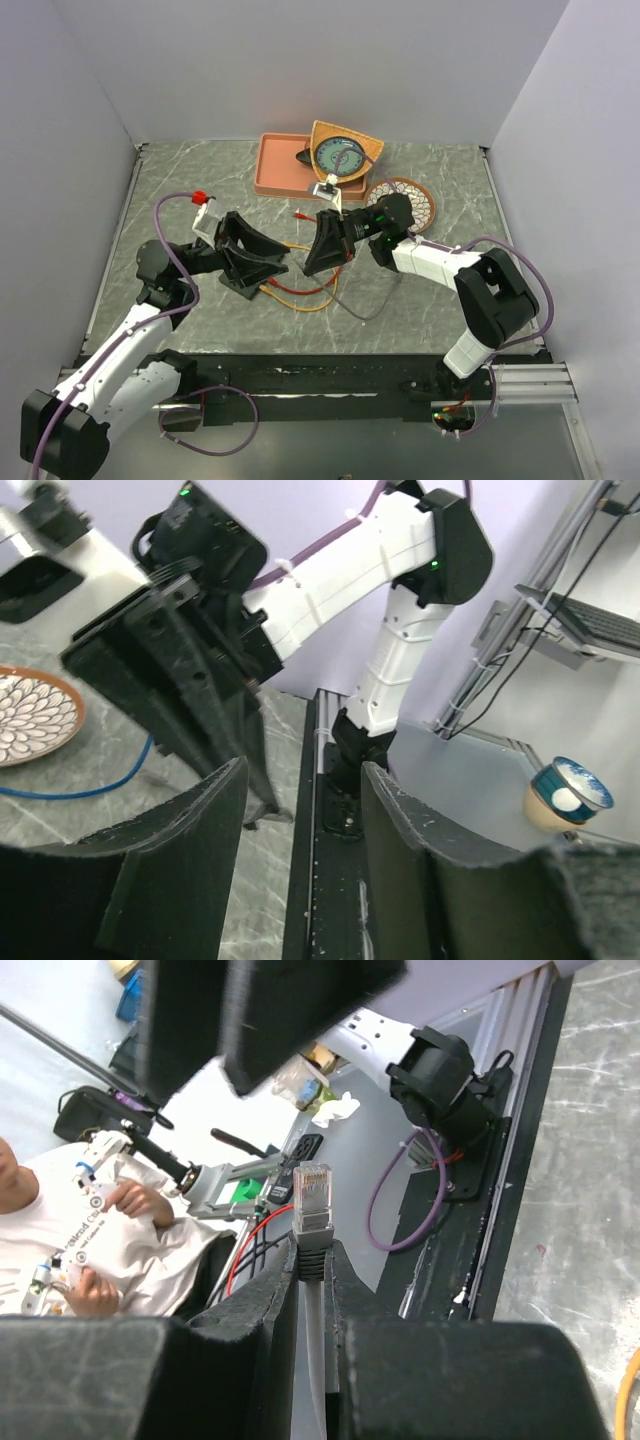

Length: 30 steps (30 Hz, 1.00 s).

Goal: Insert the plug into the switch port

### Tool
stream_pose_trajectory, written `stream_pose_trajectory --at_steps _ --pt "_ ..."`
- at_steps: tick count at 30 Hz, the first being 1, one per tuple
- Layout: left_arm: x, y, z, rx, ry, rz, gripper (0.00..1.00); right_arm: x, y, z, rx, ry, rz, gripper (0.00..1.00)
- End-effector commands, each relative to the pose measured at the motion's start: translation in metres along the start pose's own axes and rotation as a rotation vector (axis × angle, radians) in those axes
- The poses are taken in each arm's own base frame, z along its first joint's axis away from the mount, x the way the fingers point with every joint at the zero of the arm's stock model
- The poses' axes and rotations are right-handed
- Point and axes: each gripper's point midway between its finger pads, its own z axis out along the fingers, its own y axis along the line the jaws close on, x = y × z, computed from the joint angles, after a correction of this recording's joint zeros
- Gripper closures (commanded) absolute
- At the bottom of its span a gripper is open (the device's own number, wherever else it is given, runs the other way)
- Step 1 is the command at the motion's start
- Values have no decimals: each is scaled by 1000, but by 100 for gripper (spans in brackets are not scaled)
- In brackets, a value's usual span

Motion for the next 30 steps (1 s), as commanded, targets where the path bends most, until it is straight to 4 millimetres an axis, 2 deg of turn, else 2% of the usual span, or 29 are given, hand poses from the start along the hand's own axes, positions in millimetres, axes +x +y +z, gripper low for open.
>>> stream_pose_trajectory --at_steps 1,6,15,18,19,21,26,28,30 --pt "-3 9 8 -28 2 29 46 -14 42 -2 -56 -4 -416 100" --pt "4 20 20 -34 10 7 48 -13 48 -1 -58 -9 -421 100" --pt "9 24 29 -24 23 -13 61 -12 50 -2 -58 -9 -427 100" --pt "9 23 30 -24 18 -14 72 -14 48 -1 -58 -11 -422 100" --pt "7 23 31 -22 14 -12 84 -14 48 -2 -57 -13 -421 100" --pt "7 23 33 -19 14 -27 99 -15 48 -1 -57 -15 -418 100" --pt "8 21 37 -11 30 -33 99 -19 49 -2 -53 -12 -403 99" --pt "6 19 37 -14 26 -20 99 -20 49 -2 -46 -7 -393 95" --pt "5 20 36 -26 30 -9 99 -20 43 -3 -23 -11 -362 87"
